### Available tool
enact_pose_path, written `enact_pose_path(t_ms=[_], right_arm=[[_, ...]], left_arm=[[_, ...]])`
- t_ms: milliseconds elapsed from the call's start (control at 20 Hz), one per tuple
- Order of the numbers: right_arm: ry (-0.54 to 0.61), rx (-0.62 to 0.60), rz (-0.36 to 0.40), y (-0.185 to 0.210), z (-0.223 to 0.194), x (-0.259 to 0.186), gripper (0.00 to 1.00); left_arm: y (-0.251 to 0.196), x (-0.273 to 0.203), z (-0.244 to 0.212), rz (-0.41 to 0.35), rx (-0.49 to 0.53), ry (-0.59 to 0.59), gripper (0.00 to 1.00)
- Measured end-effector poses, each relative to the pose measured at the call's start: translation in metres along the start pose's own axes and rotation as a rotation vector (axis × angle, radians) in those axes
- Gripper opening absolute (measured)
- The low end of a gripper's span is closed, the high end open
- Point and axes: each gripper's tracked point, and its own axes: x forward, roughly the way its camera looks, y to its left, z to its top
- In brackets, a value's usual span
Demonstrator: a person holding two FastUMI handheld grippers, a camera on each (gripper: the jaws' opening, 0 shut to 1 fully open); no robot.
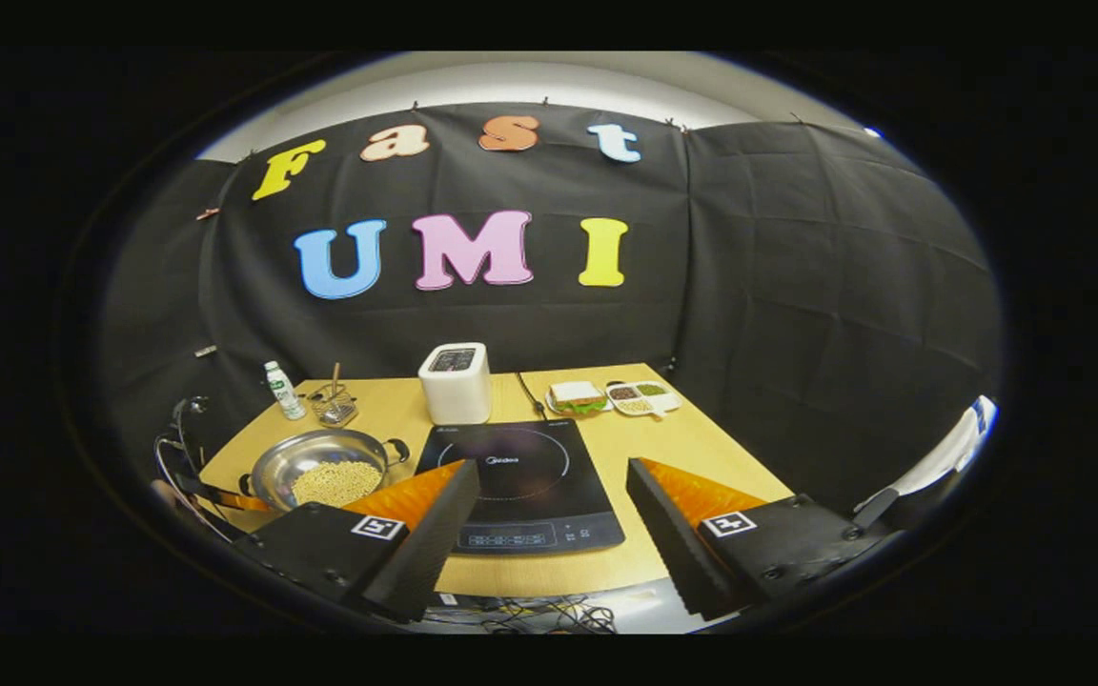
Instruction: First push the handle of the pot to place it horizontally, then grasp the pot with both hands and set it on the induction cooktop.
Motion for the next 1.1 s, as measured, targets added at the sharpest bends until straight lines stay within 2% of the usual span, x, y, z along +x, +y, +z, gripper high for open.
enact_pose_path(t_ms=[650,850,1100], right_arm=[[0.064,0.012,-0.02,0.016,-0.004,0.016,0.98],[0.082,0.004,-0.023,0.021,-0.008,0.02,0.98],[0.081,-0.019,-0.016,0.029,-0.008,0.023,0.98]], left_arm=[[0.068,0.032,0.062,0.075,-0.017,-0.038,0.05],[0.081,0.045,0.074,0.106,0.011,-0.042,0.05],[0.089,0.057,0.084,0.099,0.011,-0.04,0.05]])
